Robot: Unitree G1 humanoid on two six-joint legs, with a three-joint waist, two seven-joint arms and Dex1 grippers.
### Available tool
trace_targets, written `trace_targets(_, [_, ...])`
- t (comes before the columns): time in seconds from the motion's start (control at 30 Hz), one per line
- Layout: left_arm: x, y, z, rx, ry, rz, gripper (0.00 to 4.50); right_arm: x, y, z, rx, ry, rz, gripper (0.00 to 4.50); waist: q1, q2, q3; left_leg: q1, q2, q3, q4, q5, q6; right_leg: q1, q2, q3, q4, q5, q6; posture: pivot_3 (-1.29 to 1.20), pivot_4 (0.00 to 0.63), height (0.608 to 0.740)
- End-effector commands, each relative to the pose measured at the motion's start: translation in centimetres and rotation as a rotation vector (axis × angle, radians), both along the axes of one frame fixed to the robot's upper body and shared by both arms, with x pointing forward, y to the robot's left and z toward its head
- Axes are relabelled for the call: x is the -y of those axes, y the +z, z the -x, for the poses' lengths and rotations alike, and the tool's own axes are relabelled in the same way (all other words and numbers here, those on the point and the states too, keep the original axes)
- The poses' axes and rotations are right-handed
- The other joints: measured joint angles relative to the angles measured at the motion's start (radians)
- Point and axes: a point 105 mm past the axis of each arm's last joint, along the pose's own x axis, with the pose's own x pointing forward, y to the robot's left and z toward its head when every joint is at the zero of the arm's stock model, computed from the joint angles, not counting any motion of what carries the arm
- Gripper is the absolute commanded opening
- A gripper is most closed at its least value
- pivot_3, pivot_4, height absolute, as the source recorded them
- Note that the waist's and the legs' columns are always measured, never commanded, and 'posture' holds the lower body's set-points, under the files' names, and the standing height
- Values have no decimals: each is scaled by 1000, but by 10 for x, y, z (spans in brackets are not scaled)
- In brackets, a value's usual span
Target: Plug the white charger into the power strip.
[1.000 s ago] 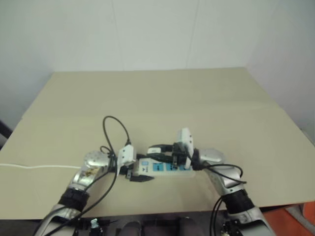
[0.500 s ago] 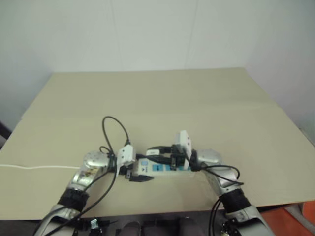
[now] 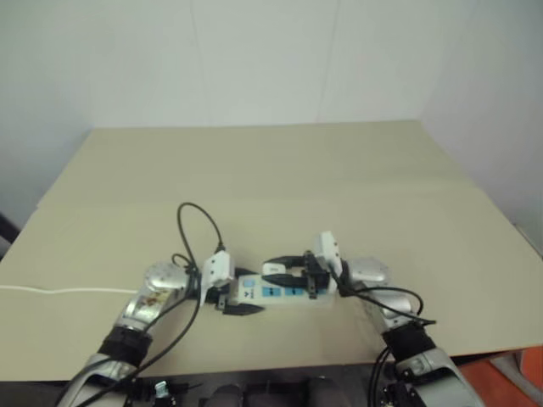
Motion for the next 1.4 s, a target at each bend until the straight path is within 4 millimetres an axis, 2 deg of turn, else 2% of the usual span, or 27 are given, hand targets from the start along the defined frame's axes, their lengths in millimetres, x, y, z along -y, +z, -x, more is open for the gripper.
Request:
trace_targets(0.03, [-18,-10,2,-24,22,-87,3319,5,-38,5,-72,24,184,1196,-2,0,0,0,1,0,0,0,0,0,1,0,0,0,0,0,150,740])
trace_targets(0.13, [-18,-10,1,-22,25,-86,3319,-3,-43,9,-71,70,231,1196,-5,0,0,0,2,-1,0,0,0,-1,3,0,1,0,-1,0,150,740])
trace_targets(0.33, [-15,-10,1,-19,26,-79,3319,-2,-57,6,-112,62,286,1196,-15,0,-1,5,5,0,-1,0,0,2,5,0,2,0,-3,0,150,740])
trace_targets(0.7, [-16,-9,0,-15,35,-80,3319,-9,-52,1,-154,-12,251,1196,-22,0,-8,6,7,0,-1,0,-1,3,7,1,1,0,-4,0,150,740])
trace_targets(1.07, [-16,-7,-1,-9,36,-81,3319,-6,-52,3,-137,-15,250,1196,-21,0,-9,6,10,0,-1,0,-1,2,10,1,1,1,-5,0,150,740])
trace_targets(1.23, [-14,-7,-1,-9,33,-76,3319,-7,-48,2,-161,11,264,2838,-21,0,-9,6,11,1,-1,-1,-1,2,10,1,1,1,-5,0,150,740])
trace_targets(1.37, [-13,-7,-1,-11,33,-71,3319,-4,-45,2,-169,30,273,4345,-21,-1,-9,5,11,1,-1,-1,-1,2,10,1,1,1,-5,0,150,740])
trace_targets(1.4, [-13,-6,-1,-11,33,-70,3319,-3,-45,2,-165,30,281,4484,-21,-1,-9,5,11,1,-2,-1,-1,2,10,1,1,1,-5,0,150,740])
